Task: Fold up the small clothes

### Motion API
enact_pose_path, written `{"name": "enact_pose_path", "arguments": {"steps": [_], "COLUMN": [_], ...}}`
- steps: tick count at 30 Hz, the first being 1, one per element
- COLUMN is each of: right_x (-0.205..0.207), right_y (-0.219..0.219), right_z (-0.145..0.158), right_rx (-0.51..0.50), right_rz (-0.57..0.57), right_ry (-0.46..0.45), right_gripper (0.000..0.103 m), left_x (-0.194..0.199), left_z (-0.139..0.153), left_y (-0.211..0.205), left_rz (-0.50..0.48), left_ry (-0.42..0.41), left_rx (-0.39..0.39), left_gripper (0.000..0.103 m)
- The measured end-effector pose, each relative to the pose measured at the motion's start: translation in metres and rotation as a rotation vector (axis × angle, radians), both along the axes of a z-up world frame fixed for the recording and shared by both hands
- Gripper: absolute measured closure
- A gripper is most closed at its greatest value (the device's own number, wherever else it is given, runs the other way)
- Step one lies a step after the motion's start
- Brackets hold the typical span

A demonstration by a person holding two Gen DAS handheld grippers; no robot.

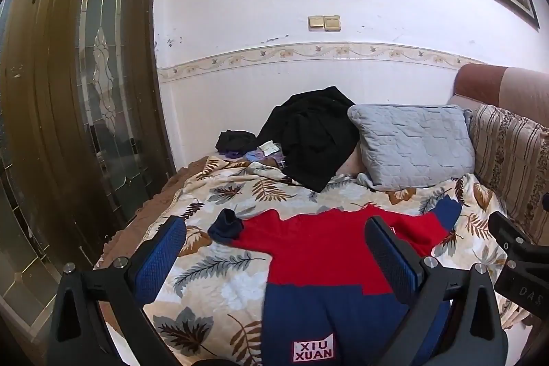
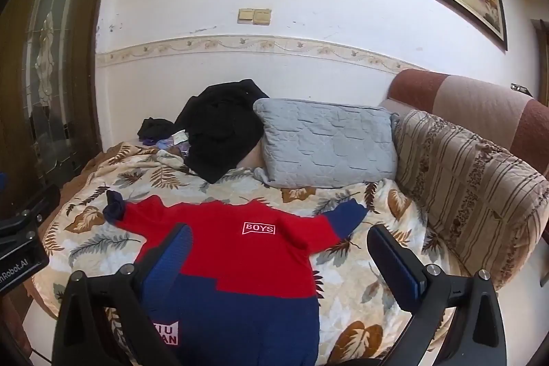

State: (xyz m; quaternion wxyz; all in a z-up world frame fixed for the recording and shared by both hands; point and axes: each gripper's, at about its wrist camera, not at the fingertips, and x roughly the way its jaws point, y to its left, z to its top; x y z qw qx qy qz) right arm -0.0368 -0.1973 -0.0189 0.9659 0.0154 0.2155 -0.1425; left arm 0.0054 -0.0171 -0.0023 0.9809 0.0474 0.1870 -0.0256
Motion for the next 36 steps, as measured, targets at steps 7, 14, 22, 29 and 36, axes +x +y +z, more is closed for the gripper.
{"name": "enact_pose_path", "arguments": {"steps": [7,14,22,29,36], "right_x": [0.003,0.008,0.012,0.015,0.016], "right_y": [-0.024,-0.021,-0.023,-0.027,-0.03], "right_z": [0.002,-0.004,-0.007,-0.009,-0.012], "right_rx": [0.021,0.028,0.026,0.027,0.029], "right_rz": [-0.007,-0.016,-0.019,-0.022,-0.026], "right_ry": [-0.002,0.001,0.011,0.015,0.017], "right_gripper": [0.0,0.0,0.0,0.0,0.0], "left_x": [-0.001,-0.001,0.002,0.006,0.006], "left_z": [0.002,0.001,-0.004,-0.005,-0.005], "left_y": [-0.005,-0.006,-0.009,-0.012,-0.014], "left_rz": [-0.009,-0.015,-0.022,-0.029,-0.035], "left_ry": [0.002,0.0,0.009,0.014,0.01], "left_rx": [0.01,0.012,0.018,0.02,0.022], "left_gripper": [0.0,0.0,0.0,0.0,0.0]}}
